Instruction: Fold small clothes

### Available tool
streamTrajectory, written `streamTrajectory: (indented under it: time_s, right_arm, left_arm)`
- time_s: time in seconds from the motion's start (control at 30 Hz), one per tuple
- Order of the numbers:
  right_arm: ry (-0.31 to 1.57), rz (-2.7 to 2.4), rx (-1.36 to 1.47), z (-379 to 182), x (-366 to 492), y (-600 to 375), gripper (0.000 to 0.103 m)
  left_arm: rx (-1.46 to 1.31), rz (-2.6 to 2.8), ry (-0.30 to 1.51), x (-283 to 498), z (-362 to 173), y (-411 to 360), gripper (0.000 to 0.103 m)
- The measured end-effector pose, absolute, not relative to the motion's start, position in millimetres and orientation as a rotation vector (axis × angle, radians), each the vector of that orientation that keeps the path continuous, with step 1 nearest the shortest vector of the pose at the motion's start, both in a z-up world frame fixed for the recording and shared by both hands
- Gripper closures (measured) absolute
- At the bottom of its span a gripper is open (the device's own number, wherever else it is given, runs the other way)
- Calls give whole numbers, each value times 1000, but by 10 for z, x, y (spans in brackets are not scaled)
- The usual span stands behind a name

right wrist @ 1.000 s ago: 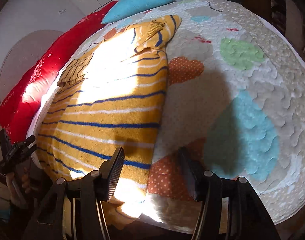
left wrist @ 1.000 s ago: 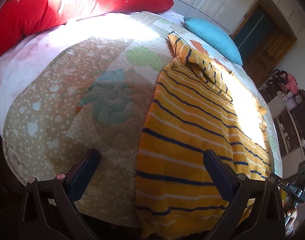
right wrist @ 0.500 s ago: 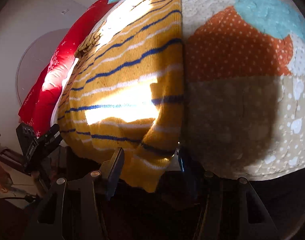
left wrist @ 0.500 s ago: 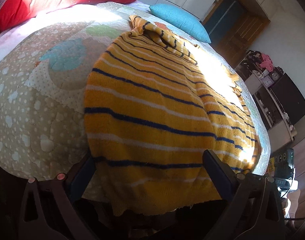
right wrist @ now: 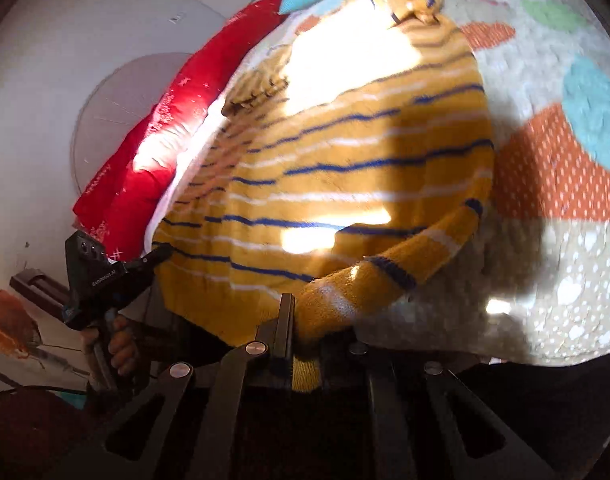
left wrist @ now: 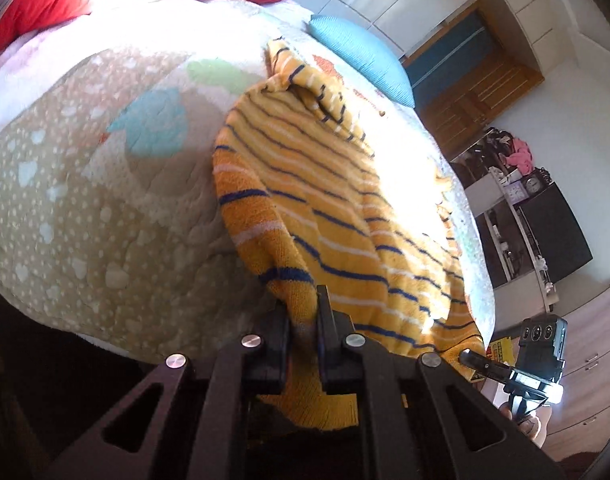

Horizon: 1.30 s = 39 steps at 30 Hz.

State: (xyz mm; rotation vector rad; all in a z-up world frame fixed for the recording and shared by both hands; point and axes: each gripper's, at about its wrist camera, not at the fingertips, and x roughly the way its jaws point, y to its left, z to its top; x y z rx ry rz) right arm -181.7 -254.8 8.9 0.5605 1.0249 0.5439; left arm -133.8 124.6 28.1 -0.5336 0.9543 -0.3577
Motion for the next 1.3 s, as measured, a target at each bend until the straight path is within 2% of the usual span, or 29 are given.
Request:
streamTrajectory:
  time_s: [0.2,0.3,0.4,0.43,0.5,0.53,0.57,0.6,0.63,0.67,0.7,0.97,1.1,1.23,1.3]
  right_arm:
    - [850,568,568,694,-1238,-2625,92]
    - [777,525,553,967,-670,-2706,92]
    - [747,447,588,1073,83,-2879,91]
    - [756,411,577,1043,338,-2938,89]
    - [837,276,565,906,763,-3097,73]
    - [866,223,565,863,890,-3137,73]
    - [863,216,579,851,930,-3187,73]
    - [850,225,590,857,924,-3226,62]
    - [836,236,583,883,900,-3246,56]
    - [819,237,557,913,849,-3244,47]
    - [806,232,517,940,771,-3289,45]
    - [843,259,261,809,588,-3043,47]
    - [882,380,235,670,806,-2628,47]
    - [943,281,95,391,1289,-2405,47]
    - [952,205,85,273,1545,-2525,56]
  left_arm:
    - [-568,-392,854,-668,783,1157,93]
    - [-537,-383,808,-29,1000,1013,93]
    - [-543,-336,836,727,1004,886,90]
    - [-539,-296,857,953,956,863,89]
    - [-546,-262,925,1319,833,829,88]
    - [-568,-263,951,1396,800,849,86]
    - [-597,-272,958,1423,782,881,83]
    - [-615,-288,946,1396,799,914,71]
    - [-607,-296,919,1339,829,947,55]
    - [-570,-289,892,1287,874,953,46]
    - [-522,-280,869,1245,914,944,36]
    - [-137,-398,897,1041,804,443,33]
    - [-105,-340,934,1341,570,277,32]
    - [-158,-196,985,1841,302,501,33]
    - [-200,-167,999,2001,224,630,33]
